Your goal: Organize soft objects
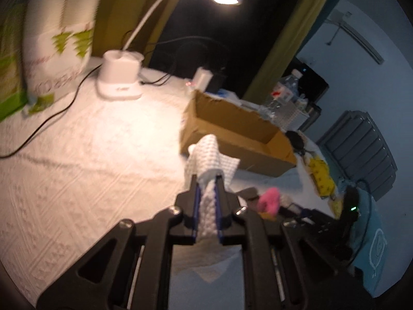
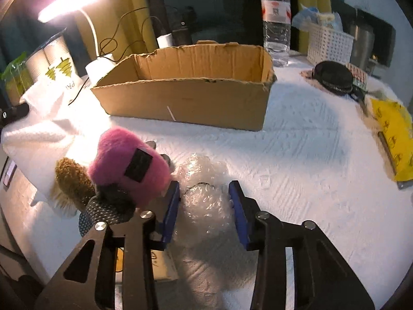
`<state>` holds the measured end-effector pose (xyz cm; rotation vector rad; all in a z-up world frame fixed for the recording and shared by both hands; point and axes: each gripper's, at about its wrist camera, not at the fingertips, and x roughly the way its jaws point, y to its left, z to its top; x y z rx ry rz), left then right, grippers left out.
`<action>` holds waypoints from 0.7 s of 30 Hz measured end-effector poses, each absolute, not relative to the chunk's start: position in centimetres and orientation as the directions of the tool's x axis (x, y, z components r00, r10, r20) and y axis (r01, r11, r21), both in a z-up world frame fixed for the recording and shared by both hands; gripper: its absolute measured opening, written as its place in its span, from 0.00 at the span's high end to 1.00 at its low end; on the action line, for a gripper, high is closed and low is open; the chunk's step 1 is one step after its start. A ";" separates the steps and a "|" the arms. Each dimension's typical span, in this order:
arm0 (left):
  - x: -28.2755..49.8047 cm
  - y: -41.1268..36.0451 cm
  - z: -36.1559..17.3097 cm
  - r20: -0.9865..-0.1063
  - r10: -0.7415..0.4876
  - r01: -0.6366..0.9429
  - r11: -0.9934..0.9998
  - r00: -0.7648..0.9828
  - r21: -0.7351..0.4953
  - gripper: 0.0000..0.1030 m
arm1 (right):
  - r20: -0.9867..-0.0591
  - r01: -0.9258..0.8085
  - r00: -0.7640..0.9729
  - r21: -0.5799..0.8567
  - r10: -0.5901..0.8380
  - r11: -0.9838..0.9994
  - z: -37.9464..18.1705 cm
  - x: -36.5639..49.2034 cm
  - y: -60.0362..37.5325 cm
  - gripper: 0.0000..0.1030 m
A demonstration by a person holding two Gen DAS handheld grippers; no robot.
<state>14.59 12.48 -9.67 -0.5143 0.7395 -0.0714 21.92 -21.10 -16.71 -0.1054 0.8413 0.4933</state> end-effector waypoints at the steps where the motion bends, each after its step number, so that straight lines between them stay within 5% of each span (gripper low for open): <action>1: 14.3 13.0 -10.3 -0.629 -0.241 -0.128 0.867 0.740 -0.482 0.89 | -0.729 -0.454 0.572 0.101 0.376 0.885 -16.4 21.7 -21.1 0.62; 10: 13.4 15.8 -13.3 -0.634 -0.256 -0.155 0.841 0.730 -0.518 0.89 | -0.599 -0.608 0.563 0.166 0.569 0.777 -10.0 16.5 -16.5 0.62; 21: 12.5 17.2 -14.2 -0.651 -0.237 -0.171 0.849 0.721 -0.499 0.89 | -0.732 -0.771 0.329 0.157 0.597 0.618 -16.1 15.0 -4.7 0.62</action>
